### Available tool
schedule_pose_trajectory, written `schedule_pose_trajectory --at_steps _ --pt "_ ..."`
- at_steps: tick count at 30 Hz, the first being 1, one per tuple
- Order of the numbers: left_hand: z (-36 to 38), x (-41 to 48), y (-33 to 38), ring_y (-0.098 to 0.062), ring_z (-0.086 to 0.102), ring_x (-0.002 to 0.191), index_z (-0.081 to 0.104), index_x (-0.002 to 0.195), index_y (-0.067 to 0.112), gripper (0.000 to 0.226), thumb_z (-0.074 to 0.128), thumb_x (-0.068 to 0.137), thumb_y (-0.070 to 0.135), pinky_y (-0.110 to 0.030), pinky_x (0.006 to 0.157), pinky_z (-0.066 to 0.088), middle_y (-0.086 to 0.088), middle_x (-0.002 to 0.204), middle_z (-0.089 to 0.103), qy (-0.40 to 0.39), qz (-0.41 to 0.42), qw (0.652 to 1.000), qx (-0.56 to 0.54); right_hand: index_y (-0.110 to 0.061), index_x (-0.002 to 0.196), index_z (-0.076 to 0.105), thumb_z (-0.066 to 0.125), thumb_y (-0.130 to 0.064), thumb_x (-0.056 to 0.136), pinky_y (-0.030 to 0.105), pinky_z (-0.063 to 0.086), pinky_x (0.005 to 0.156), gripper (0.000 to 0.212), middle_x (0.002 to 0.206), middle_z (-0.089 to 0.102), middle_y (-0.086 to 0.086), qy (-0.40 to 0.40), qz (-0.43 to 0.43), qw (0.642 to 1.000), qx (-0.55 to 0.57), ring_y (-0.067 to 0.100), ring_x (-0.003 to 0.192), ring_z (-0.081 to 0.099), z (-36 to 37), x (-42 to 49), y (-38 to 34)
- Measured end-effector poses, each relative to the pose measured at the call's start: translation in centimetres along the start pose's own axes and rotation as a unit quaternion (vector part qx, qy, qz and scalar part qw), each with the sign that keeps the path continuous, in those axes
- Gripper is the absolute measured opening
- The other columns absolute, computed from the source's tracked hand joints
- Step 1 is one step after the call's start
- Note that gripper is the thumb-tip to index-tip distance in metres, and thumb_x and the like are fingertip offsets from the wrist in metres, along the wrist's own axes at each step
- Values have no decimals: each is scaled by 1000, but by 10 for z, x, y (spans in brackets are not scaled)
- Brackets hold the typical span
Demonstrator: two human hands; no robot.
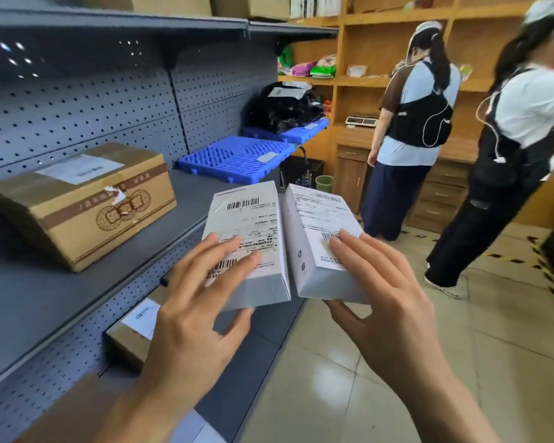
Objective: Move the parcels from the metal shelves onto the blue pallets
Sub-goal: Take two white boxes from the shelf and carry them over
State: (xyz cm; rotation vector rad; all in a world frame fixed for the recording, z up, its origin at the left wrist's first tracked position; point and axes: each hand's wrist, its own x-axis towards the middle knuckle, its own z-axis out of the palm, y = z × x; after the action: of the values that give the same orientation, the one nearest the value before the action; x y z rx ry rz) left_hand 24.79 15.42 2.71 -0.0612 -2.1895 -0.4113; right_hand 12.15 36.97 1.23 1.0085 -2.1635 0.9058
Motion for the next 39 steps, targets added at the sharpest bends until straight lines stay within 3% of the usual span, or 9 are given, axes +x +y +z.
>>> schedule_pose_trajectory --at_steps 13,17,21,24,26,31,34,36,39 --pt "45 38 -60 -31 50 134 68 129 15 65 86 68 0 -18 117 32 -8 139 58 -17 -30 999 8 -39 147 52 93 -25 68 36 59 78 90 147 41 -29 -15 39 997 -59 17 138 51 41 35 39" --pt "54 61 -88 -30 49 134 67 130 18 68 86 68 0 -26 115 38 -3 139 58 -13 -35 999 0 -36 146 54 94 -24 67 29 50 85 89 147 42 -28 -19 37 997 -59 18 137 52 63 65 47" --pt "63 87 -122 -33 51 131 68 129 18 71 87 65 -5 -21 117 31 -5 136 60 -5 -49 999 9 -38 147 52 94 -22 67 26 44 87 92 148 42 -29 -30 35 997 -58 16 138 50 89 103 54" --pt "74 107 -151 -33 51 130 69 127 16 67 87 66 -5 -32 112 42 -6 135 60 4 -55 998 9 -38 148 50 95 -21 65 24 42 88 96 150 38 -29 -27 33 997 -61 14 138 49 111 131 62" --pt "82 117 -167 -33 53 129 69 127 16 65 86 67 -3 -40 106 47 -7 134 61 15 -52 998 9 -37 146 53 95 -20 66 24 44 87 92 149 44 -26 -25 34 997 -60 16 138 51 126 147 67" --pt "106 136 -202 -32 53 128 69 127 18 67 86 67 -6 -40 107 46 -5 134 60 32 -60 998 -4 -33 145 57 94 -19 67 27 44 92 88 146 52 -21 -35 18 998 -50 19 136 52 166 184 79" --pt "119 141 -219 -33 53 129 68 128 18 69 86 66 -8 -30 112 41 -6 134 60 39 -71 997 -1 -31 145 58 94 -20 67 26 43 93 86 146 54 -19 -36 13 998 -51 20 135 52 185 193 84" --pt "127 147 -231 -33 52 130 68 128 18 72 86 65 -11 -24 113 37 -6 135 59 35 -76 997 1 -31 144 59 93 -20 68 26 44 91 84 145 56 -17 -36 8 998 -51 20 134 53 194 201 90" --pt "139 157 -247 -32 51 132 68 128 16 71 86 65 -12 -30 114 38 -7 136 59 35 -79 996 7 -33 144 58 93 -23 68 25 46 82 84 145 56 -17 -39 8 998 -54 19 133 53 206 220 104"
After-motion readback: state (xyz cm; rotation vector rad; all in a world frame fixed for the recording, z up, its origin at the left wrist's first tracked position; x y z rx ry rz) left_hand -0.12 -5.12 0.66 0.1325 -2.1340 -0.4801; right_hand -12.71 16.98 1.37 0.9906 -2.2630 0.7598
